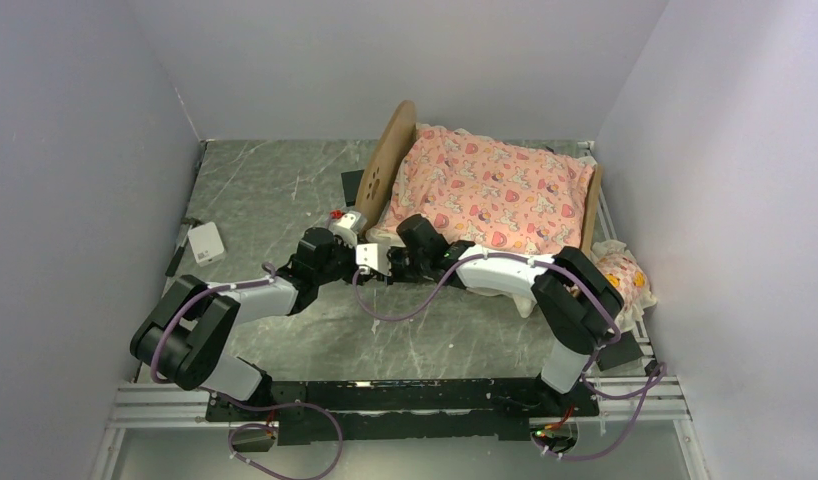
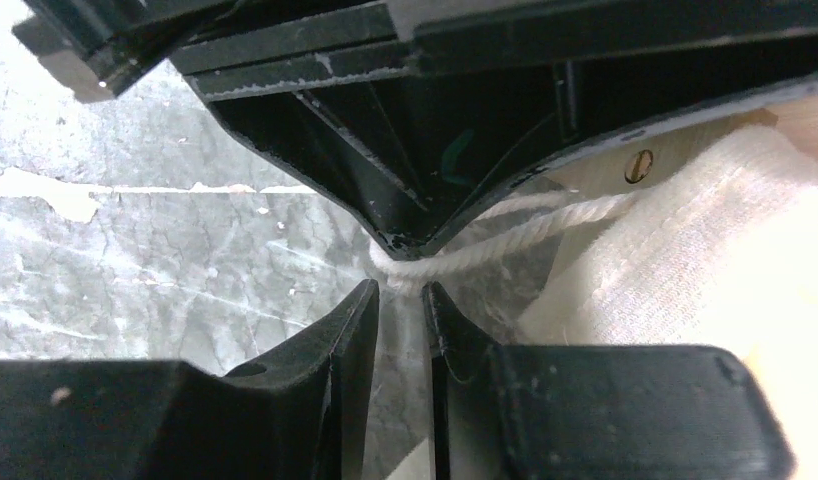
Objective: Set up the pet bed
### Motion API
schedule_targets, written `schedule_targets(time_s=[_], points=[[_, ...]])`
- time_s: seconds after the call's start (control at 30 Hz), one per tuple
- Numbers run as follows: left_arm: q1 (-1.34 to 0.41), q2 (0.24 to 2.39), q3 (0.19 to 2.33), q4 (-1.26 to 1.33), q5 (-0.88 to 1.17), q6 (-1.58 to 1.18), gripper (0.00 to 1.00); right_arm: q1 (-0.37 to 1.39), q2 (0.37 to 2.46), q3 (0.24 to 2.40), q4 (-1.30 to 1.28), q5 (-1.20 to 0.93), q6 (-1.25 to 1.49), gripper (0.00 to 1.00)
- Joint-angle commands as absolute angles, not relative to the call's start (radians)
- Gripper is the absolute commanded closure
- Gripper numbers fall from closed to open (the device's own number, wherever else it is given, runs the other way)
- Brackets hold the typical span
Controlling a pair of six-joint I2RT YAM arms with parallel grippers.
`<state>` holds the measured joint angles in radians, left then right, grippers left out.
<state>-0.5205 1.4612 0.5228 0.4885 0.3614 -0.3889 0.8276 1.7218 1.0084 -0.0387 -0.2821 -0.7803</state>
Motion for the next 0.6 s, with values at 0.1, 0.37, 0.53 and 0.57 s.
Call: schedule_targets(time_s=[0.1,0.37,0.53,0.57], points=[[-0.525,1.44,0.557,0.5,0.366,-0.367,1.0,0.811,1.734,1.051,-0.064,-0.269,-0.844,0.73],[-0.525,1.442,0.558,0.507,0.378,-0.37,1.0,0.81,1.734,1.046,-0.013,-0.279,-0.825,0.74],[-0.525,1.44,0.553,0.515,0.387,-0.371,1.0,0.807,1.735,1.034,0.041,-0.277,-0.806,0.75],[-0.525,1.439,0.552,0.516,0.389,-0.371,1.0,0.806,1.735,1.033,0.048,-0.275,-0.803,0.75]])
